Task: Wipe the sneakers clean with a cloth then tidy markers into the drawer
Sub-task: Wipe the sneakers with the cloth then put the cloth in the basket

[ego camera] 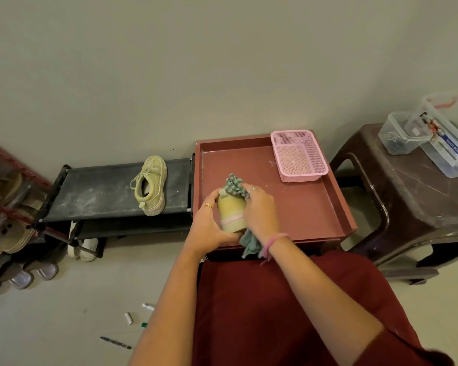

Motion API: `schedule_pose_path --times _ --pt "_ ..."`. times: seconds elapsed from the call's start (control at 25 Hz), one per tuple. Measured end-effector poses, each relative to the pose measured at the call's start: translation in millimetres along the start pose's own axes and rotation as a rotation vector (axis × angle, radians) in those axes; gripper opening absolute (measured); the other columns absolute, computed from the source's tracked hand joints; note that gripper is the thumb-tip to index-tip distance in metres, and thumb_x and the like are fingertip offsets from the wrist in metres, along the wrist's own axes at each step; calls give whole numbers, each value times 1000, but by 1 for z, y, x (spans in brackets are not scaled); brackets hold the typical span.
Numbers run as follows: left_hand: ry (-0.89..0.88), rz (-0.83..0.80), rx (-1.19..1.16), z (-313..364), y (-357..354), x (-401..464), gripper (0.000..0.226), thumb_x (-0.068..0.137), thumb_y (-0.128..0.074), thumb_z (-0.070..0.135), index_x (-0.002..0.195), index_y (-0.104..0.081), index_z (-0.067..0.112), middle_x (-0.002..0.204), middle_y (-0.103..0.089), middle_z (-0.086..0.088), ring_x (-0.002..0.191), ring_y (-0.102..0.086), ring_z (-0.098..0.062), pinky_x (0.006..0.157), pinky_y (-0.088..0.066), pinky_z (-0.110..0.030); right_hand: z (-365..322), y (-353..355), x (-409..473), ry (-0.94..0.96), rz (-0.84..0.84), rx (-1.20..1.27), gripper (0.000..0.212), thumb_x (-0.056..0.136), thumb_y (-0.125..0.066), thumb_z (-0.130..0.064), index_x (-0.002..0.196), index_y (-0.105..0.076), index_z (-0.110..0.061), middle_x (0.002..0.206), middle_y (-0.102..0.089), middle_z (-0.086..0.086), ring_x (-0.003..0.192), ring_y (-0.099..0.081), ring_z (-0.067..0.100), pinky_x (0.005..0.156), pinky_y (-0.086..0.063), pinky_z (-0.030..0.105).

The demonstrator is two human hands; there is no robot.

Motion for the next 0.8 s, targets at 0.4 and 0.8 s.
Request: schedule_pose_path --times 0.4,0.8 --pt "4 71 -45 -8 -2 0 100 53 -91 18 135 -37 35 128 -54 11 120 -52 -2 102 -44 -26 27 5 -13 47 39 73 50 85 -40 13 127 -59 -10 126 -60 10 118 -55 26 94 -28 2" --pt "27 100 -97 -13 -2 4 103 57 -92 29 143 -35 24 134 -52 9 126 -48 -3 105 -40 -22 37 -16 -63 369 -19 19 85 55 -58 13 136 -51 -10 148 -36 -2 139 -30 17 112 -32 29"
Point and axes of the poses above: each hand's wrist, its own x-axis towards the middle knuckle, its own y-axis out of the back of the hand, z = x × y, the point moved 5 cm from there along x, towards the middle knuckle
